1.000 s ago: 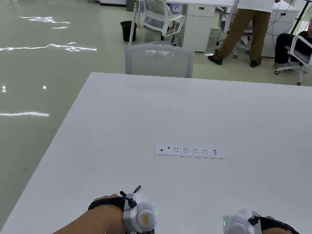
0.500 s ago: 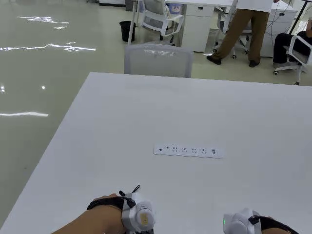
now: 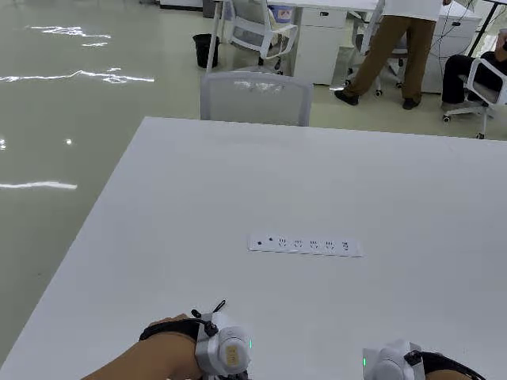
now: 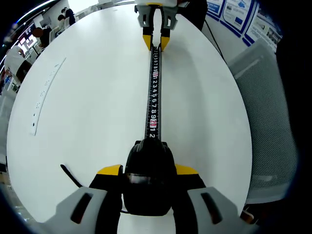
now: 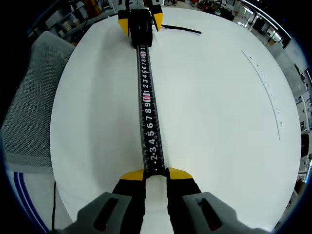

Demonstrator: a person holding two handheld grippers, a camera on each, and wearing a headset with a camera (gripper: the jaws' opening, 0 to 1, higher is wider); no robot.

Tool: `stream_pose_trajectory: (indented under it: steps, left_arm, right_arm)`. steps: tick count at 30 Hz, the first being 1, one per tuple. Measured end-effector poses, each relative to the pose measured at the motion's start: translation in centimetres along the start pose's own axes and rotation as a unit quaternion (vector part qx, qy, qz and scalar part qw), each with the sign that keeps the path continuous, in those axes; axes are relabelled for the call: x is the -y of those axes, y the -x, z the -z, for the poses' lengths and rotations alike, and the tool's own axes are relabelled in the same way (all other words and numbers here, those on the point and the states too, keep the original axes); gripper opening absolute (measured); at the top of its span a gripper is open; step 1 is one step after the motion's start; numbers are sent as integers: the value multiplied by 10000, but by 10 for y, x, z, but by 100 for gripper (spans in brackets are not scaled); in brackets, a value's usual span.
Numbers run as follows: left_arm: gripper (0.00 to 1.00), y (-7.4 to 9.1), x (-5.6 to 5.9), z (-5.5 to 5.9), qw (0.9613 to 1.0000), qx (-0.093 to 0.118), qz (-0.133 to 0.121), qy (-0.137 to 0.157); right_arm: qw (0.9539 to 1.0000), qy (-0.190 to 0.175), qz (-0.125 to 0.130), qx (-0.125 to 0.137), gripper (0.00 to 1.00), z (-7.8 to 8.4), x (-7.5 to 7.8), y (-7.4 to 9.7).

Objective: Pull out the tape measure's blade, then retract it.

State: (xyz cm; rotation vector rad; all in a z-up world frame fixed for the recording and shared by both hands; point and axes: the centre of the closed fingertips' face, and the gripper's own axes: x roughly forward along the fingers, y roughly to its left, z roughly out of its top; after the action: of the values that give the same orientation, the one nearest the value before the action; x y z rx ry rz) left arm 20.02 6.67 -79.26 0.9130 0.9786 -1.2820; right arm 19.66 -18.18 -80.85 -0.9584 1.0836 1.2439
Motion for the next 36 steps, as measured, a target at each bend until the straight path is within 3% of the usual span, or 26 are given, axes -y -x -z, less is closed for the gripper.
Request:
stream_pose_trajectory:
  steps: [9,16,23,27,29,34,36]
  left_arm:
    - [34,5,3,-3,10000,-12,-2,-17]
    - [34,4,2,-2,10000,-23,1,-14]
    - [34,1,1,-1,10000,-21,6,-17]
    - [34,1,1,-1,10000,-19,-2,-12]
    - [34,1,1,-1,10000,-20,-3,-12]
    - [35,0,0,0,10000,-41,2,-8]
    - [35,-2,-1,1,10000,-41,5,-10]
  right_arm:
    - [9999,95,56,84,16,-1,-1,-1]
    - [9993,72,192,310,26,-17,4,5]
    - [9989,-229,195,365,40,-18,5,5]
    - [9982,-413,93,427,57,-17,2,2]
    - [9981,-374,-74,493,64,-18,-7,3]
    - [9979,-264,-35,590,84,-16,-10,6]
    - [9984,-124,56,549,100,-15,-8,4]
